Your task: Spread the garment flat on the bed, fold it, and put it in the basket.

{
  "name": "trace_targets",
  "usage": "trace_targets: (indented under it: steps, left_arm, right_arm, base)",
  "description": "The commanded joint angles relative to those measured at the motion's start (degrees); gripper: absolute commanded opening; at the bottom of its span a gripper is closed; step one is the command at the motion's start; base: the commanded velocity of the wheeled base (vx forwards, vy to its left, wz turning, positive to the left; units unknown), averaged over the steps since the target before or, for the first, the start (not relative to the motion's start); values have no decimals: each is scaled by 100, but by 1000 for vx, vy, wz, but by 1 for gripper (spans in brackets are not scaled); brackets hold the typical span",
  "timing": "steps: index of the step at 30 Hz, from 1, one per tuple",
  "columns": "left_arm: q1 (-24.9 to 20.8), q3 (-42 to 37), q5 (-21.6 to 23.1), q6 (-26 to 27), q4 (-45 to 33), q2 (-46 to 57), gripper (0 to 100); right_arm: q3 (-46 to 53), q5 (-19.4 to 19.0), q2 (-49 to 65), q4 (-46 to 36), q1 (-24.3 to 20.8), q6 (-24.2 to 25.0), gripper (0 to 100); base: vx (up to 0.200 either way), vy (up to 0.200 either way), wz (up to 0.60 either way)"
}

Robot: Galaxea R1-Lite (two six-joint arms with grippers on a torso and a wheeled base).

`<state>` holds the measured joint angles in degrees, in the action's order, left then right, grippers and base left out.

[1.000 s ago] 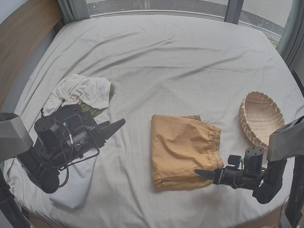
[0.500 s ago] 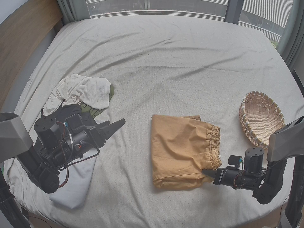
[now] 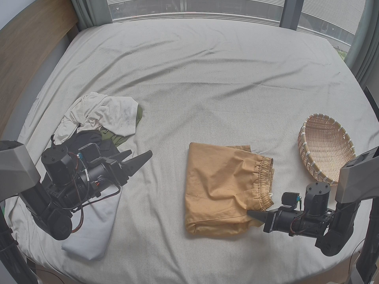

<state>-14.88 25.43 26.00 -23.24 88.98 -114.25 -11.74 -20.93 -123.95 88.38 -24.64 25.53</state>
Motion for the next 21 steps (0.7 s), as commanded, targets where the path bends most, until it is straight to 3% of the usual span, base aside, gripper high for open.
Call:
trace_targets:
  steps: [1,6,21]
  left_arm:
    - [38,-64,1,214,5,-1,100]
    - [117,-91,-7,1067,5,-10,100]
    - [337,-73,-34,1928,5,-71,100]
  right_arm:
    - [31,-122,126,4,-41,-162,0]
    - [128,-139,310,4,-120,-188,0]
    - [40,-122,1242,-14,-454,-180,0]
  base:
    - [0,0,0]
    - [0,0,0]
    - [0,0,0]
